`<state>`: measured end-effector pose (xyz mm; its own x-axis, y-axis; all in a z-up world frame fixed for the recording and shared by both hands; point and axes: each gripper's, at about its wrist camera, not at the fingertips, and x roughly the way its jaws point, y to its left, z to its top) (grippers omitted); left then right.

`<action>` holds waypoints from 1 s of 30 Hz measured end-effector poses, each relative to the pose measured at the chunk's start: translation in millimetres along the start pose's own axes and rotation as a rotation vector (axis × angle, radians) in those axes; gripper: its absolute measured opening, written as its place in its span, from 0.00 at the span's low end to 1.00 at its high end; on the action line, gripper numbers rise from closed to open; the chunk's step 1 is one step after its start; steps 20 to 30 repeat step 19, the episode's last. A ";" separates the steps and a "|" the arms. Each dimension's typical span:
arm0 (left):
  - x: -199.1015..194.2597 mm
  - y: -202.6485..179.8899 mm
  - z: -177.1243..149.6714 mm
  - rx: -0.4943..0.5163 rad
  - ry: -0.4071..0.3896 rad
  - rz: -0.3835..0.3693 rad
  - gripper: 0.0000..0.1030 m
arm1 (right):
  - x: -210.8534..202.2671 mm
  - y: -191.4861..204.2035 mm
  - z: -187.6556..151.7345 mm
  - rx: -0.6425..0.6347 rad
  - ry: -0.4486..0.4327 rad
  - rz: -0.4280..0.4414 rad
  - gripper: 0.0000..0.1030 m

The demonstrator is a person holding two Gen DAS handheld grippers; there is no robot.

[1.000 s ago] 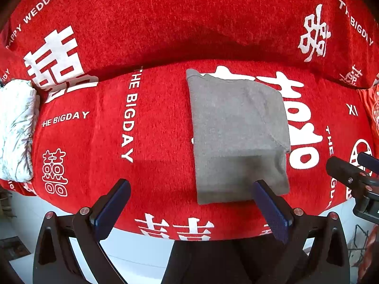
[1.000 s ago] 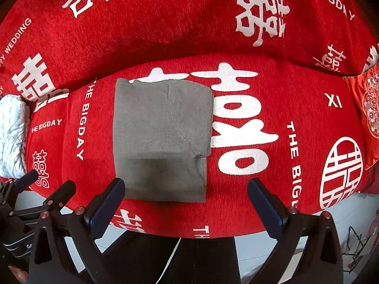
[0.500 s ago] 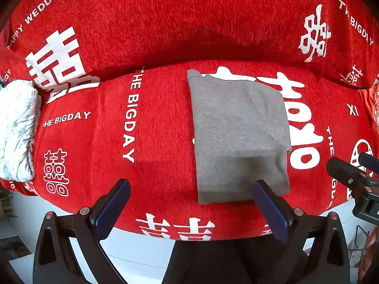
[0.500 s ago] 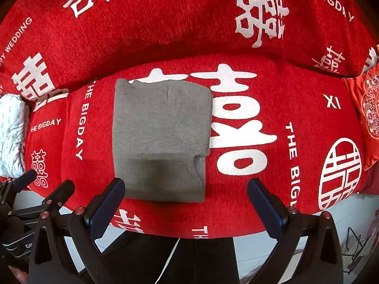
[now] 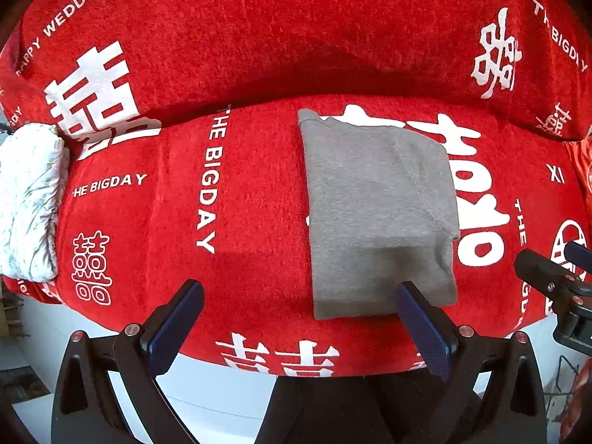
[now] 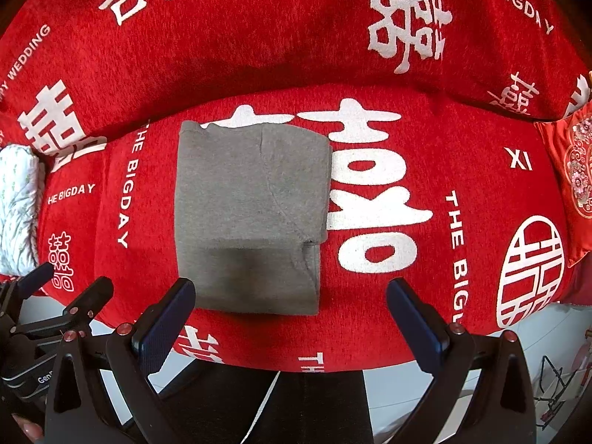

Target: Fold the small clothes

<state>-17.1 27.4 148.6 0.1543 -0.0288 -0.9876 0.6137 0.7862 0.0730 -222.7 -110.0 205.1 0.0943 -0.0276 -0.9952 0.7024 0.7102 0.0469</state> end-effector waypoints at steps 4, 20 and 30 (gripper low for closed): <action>0.3 -0.5 -0.2 0.000 0.000 0.002 1.00 | 2.4 0.7 -0.1 -0.004 0.004 -0.002 1.00; 2.2 -8.9 4.8 0.019 -0.005 -0.001 1.00 | 9.5 0.5 4.8 -0.006 0.014 -0.003 1.00; 2.2 -8.9 4.8 0.019 -0.005 -0.001 1.00 | 9.5 0.5 4.8 -0.006 0.014 -0.003 1.00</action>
